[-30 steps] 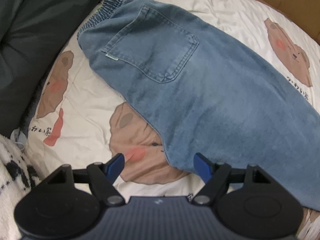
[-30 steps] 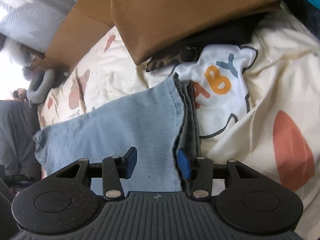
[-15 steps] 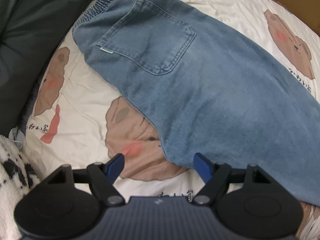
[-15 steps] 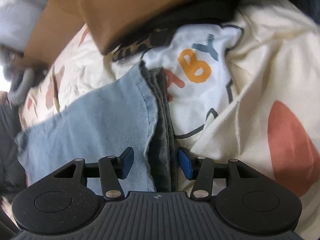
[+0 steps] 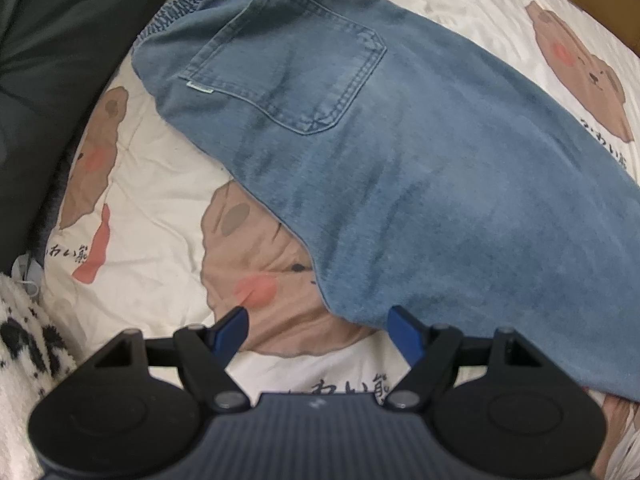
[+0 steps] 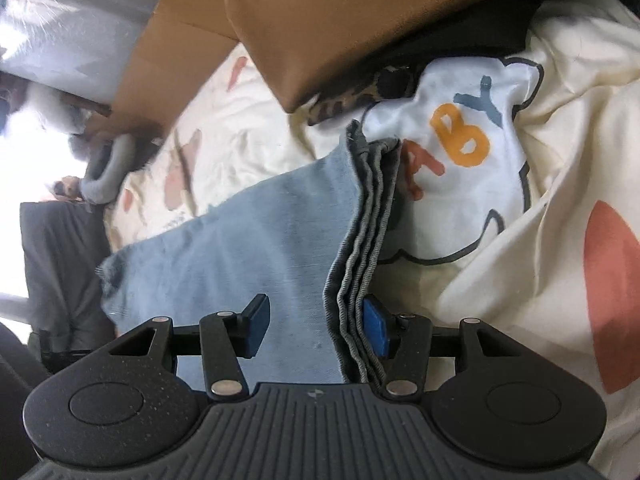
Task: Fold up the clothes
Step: 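Grasp the trouser leg hem with the right gripper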
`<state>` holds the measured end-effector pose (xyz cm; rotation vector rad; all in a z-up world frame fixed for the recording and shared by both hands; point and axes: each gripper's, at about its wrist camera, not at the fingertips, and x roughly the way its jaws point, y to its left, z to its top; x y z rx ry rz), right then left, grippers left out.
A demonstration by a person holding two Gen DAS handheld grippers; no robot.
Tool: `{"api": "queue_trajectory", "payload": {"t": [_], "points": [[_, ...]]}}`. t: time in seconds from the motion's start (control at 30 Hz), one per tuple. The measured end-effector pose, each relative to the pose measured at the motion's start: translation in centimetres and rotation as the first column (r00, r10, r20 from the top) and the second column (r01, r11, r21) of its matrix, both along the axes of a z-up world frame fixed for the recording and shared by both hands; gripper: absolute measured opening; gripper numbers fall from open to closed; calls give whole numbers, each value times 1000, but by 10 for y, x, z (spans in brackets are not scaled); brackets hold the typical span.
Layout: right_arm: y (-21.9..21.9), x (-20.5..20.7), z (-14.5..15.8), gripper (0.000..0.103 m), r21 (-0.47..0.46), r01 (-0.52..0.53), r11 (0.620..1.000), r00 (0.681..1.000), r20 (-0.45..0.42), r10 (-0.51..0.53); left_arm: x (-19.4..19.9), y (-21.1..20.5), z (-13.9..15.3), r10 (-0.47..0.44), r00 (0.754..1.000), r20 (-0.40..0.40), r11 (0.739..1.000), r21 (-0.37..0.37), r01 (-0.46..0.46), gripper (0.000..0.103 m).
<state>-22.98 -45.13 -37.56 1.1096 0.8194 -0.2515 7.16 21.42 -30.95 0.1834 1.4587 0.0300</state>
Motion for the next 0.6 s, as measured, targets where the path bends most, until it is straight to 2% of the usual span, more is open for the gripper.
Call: {"api": "queue_trajectory", "payload": {"t": [0.17,0.3,0.33,0.37,0.43,0.6], "points": [[-5,7,-20,53,4,16,1000,999,-51,-16,0,-1,0,-10,1000,-3,1000,-5,10,79],[-13,1,-40,50,77,83,994,996,-39,-81,-1,-4,1,1,1000,-6,1000,-4,-1,79],[-14,0,-44,47,98,99,990,995,-32,-96,-2,-3,1,0,1000,-8,1000,-5,0,79],[-16,-1,-45,31,114,105,988,994,-29,-103,-3,-3,1,-1,1000,-8,1000,-5,1,79],[-18,0,-45,15,122,86,989,996,-28,-84,-4,-1,2,2,1000,-7,1000,-7,-2,79],[-23,3,-37,15,130,7,991,1000,-7,-6,-5,4,1,-1,1000,-12,1000,-1,1,79]]}}
